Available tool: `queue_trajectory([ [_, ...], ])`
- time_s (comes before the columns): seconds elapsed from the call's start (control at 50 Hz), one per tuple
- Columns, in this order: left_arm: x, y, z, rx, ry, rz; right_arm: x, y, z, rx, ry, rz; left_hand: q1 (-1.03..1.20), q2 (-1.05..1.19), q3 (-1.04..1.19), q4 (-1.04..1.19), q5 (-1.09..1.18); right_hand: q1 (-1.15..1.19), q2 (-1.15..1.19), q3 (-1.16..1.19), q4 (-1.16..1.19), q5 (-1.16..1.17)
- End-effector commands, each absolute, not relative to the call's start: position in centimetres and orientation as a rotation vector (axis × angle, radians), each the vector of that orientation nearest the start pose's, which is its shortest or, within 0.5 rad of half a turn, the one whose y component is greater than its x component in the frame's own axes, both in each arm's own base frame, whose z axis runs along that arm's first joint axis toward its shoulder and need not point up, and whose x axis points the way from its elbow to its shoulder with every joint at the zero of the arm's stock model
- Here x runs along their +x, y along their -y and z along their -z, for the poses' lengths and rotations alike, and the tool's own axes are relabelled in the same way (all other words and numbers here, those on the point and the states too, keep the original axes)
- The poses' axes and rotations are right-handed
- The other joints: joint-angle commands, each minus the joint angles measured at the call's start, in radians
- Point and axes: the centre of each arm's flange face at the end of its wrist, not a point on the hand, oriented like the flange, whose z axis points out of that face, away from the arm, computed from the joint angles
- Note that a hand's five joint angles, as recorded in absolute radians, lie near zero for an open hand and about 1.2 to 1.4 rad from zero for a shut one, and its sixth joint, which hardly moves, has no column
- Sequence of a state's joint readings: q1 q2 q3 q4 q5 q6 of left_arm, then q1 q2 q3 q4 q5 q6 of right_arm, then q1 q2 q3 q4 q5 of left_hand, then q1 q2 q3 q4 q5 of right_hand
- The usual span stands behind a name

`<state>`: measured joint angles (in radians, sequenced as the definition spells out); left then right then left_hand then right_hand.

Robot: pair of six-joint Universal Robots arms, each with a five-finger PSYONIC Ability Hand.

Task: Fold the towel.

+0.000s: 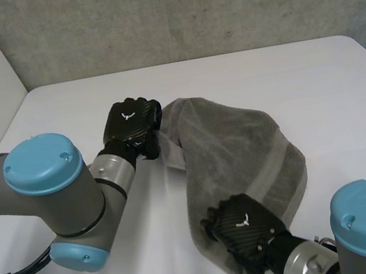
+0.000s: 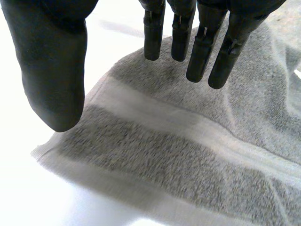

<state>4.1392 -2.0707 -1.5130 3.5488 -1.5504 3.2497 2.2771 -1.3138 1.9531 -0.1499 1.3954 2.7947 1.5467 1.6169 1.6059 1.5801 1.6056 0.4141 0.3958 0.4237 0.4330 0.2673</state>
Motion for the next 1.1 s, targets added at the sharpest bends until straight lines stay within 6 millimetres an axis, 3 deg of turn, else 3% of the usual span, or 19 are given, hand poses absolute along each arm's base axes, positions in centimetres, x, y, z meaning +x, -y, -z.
queue_trajectory([
  [0.02,-32.9,26.6,-17.8,0.874,-2.413,2.336,27.8,9.9,-13.3,-1.438,-2.052,1.348,-0.15,-0.221,-0.21,-0.184,-0.384,0.017,0.036,0.008,-0.002,-0.01],
  [0.68,-32.8,26.3,-17.4,0.879,-2.432,2.314,28.2,10.7,-11.8,-1.417,-1.994,1.4,-0.15,-0.221,-0.21,-0.184,-0.384,0.179,0.197,0.169,0.16,0.151],
  [1.1,-32.8,26.2,-17.4,0.88,-2.434,2.315,28.7,11.6,-12.4,-1.4,-1.972,1.465,-0.15,-0.221,-0.21,-0.184,-0.384,0.32,0.338,0.31,0.301,0.292],
])
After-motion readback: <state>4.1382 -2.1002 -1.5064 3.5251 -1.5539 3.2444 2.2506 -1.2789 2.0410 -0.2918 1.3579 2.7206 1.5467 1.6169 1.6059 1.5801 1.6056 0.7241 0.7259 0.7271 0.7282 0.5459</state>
